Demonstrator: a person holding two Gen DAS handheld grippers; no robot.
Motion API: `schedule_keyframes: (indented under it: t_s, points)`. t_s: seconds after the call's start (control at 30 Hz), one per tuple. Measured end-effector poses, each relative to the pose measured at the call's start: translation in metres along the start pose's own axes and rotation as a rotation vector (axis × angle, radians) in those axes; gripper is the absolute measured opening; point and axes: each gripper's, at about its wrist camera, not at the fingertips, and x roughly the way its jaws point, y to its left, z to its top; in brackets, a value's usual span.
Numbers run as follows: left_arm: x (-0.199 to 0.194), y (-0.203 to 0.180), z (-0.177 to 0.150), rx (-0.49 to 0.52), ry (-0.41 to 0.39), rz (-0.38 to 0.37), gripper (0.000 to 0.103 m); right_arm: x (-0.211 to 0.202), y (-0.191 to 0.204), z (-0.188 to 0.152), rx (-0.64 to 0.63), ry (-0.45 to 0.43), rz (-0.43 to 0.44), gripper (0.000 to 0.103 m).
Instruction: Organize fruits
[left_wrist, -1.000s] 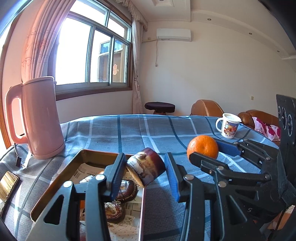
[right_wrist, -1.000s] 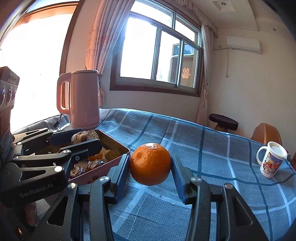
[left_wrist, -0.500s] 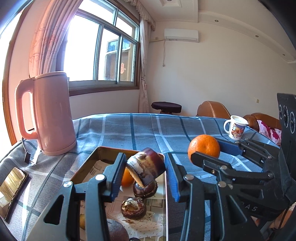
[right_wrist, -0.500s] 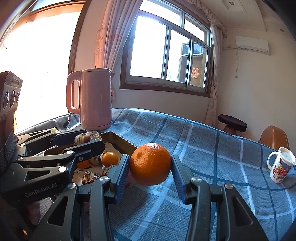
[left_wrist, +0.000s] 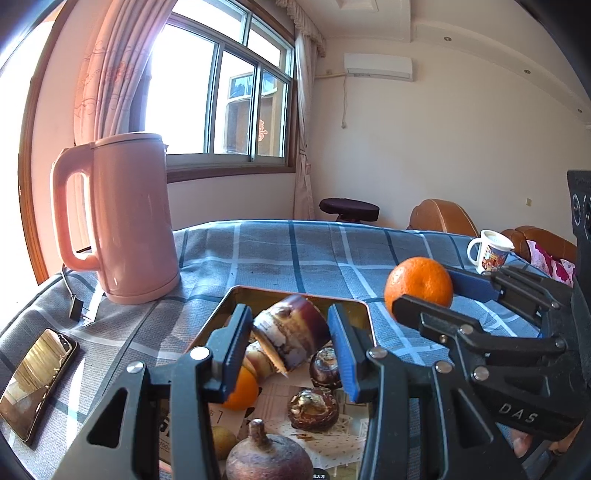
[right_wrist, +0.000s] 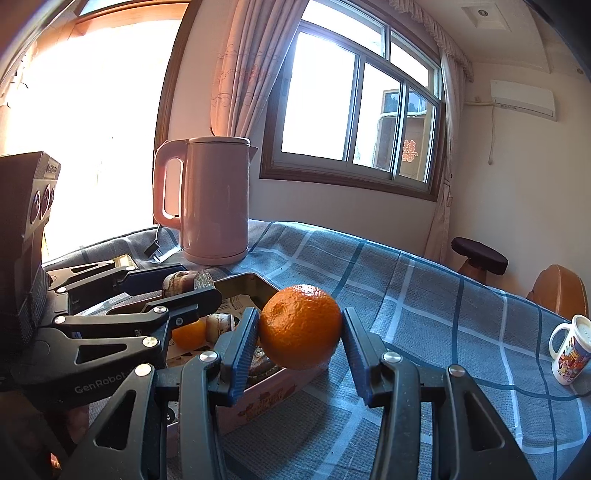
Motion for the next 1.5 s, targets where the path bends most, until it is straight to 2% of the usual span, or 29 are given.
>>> schedule_keyframes:
  t_s: [0.33, 0.57, 0.83, 0.9, 0.93, 0.97, 1.0, 1.03, 1.17, 1.3, 1.5]
  points:
    - [0.006, 0.025, 0.000, -0.017, 0.056, 0.050, 0.045, 0.019, 0.018, 0.008, 0.008, 0.022, 0.069, 0.048]
    - [0.010, 0.038, -0.001, -0.033, 0.100, 0.071, 0.045, 0.043, 0.033, 0.004, 0.016, 0.102, 0.140, 0.048]
    - [0.013, 0.041, -0.002, -0.025, 0.135, 0.084, 0.047, 0.069, 0.046, -0.011, 0.001, 0.236, 0.205, 0.048]
    - [0.013, 0.039, -0.002, -0.012, 0.137, 0.087, 0.047, 0.067, 0.047, -0.011, -0.009, 0.233, 0.205, 0.048]
    - [0.013, 0.038, -0.003, -0.008, 0.138, 0.088, 0.048, 0.067, 0.048, -0.011, -0.014, 0.235, 0.209, 0.049]
    - [0.013, 0.037, -0.003, -0.006, 0.137, 0.090, 0.050, 0.067, 0.050, -0.012, -0.019, 0.243, 0.215, 0.055]
    - [0.012, 0.038, -0.002, -0.007, 0.132, 0.095, 0.057, 0.067, 0.051, -0.013, -0.025, 0.252, 0.216, 0.059]
    - [0.011, 0.038, -0.002, -0.008, 0.123, 0.100, 0.064, 0.066, 0.051, -0.014, -0.031, 0.254, 0.209, 0.064]
    - [0.006, 0.037, -0.002, -0.004, 0.102, 0.093, 0.068, 0.055, 0.052, -0.014, -0.046, 0.220, 0.180, 0.064]
    - [0.000, 0.036, -0.002, -0.014, 0.074, 0.090, 0.077, 0.043, 0.047, -0.015, -0.047, 0.183, 0.125, 0.064]
    - [-0.005, 0.032, -0.001, -0.020, 0.054, 0.087, 0.077, 0.023, 0.026, -0.016, -0.011, 0.116, 0.005, 0.064]
